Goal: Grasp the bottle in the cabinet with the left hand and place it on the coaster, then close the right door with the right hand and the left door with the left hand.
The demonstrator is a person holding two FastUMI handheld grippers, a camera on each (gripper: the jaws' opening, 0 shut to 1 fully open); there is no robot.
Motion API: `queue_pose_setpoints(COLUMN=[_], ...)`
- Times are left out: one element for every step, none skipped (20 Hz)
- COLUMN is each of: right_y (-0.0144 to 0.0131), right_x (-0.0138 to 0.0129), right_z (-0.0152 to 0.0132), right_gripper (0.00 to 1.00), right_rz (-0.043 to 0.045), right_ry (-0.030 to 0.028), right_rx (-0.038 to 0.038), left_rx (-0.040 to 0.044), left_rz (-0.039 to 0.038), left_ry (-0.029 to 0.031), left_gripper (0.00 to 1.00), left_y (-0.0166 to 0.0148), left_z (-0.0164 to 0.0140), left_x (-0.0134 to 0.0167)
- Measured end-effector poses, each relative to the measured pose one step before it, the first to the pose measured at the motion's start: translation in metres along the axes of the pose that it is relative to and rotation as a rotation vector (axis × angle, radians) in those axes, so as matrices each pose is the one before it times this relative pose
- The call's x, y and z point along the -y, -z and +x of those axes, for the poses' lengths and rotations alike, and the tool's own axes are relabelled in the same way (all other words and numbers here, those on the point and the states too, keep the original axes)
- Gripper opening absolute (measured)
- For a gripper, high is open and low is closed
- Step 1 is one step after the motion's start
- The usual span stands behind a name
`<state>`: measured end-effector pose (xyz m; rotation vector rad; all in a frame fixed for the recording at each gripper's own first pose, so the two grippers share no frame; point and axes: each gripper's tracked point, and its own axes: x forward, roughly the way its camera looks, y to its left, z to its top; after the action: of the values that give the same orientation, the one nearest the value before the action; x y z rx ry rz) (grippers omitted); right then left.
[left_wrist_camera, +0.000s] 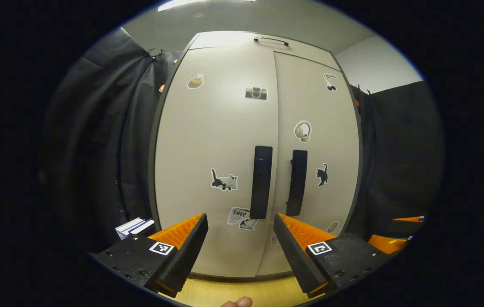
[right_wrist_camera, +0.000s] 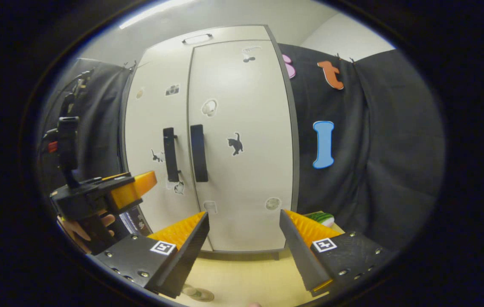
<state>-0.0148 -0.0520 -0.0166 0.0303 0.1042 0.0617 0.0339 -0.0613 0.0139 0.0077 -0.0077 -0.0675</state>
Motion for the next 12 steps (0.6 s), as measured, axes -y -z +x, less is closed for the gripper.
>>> queue_pose_setpoints(right_y=[-0.00449, -0.00373, -0.00412, -0.00329, -0.00311, -0.00414, -0.00353, -0.00237, -0.00343, -0.00151, -0.00075, -0.00048], right_x=[-0.00311, -0.0017, -0.00104, -0.00207, -0.00129, -0.001, -0.00168, 0.00007, 0.00064, 0.00077, 0.00015, 0.00038], right_z=[-0.00246, -0.00305, -0.00294, -0.00308, -0.00288, -0.00336, -0.00225, -0.0038, -0.00314, -0.0025, -0.00181, -0.00254], right_gripper=[1.0, 1.0, 1.0, 1.0, 1.0, 1.0, 1.0, 1.0, 1.0, 1.0, 1.0, 1.0], right_rz=[-0.0033, -0.00468, -0.00447, -0.0044, -0.00028, 0.00252, 0.00245, 0.00272, -0.00298, -0.00581, -0.00654, -0.00274], right_ry=[-0.00026, 0.00287, 0.00365, 0.00232, 0.00375, 0.00323, 0.0004, 0.0054, 0.00578, 0.0072, 0.00316, 0.00358], right_rx=[0.00916, 0.00792, 0.00939, 0.00839, 0.00771, 0.00959, 0.00742, 0.00494, 0.0086, 0.00601, 0.00199, -0.0003], left_rx=[0.00327, -0.00259, -0.00136, 0.0021, -0.0015, -0.00685, -0.00484, 0.00105, -0.00168, -0.00414, -0.00454, 0.00073], left_rz=[0.01229, 0.00698, 0.00337, -0.00637, -0.00836, -0.00549, -0.00293, 0.00018, -0.00115, 0.00093, 0.00157, 0.00016], left_ry=[-0.00093, -0.0089, -0.00479, -0.00352, -0.00123, 0.00059, -0.00187, -0.00355, 0.00364, 0.00119, 0.0002, 0.0009], left_gripper=[0.98, 0.98, 0.98, 0.98, 0.98, 0.98, 0.98, 0.98, 0.98, 0.98, 0.98, 0.98], left_y=[-0.00521, -0.0024, -0.00312, -0.0024, -0.00182, -0.00015, 0.00071, 0.00012, 0.00088, 0.00157, 0.00352, 0.00084], left_z=[-0.01094, -0.01153, -0.01116, -0.01027, -0.01045, -0.00946, -0.00888, -0.00667, -0.00487, -0.0041, -0.00381, -0.00158], left_x=[-0.00118, -0.00337, -0.00249, -0.00174, -0.00123, -0.00102, -0.00137, -0.00202, 0.00007, -0.00072, -0.00139, -0.0002])
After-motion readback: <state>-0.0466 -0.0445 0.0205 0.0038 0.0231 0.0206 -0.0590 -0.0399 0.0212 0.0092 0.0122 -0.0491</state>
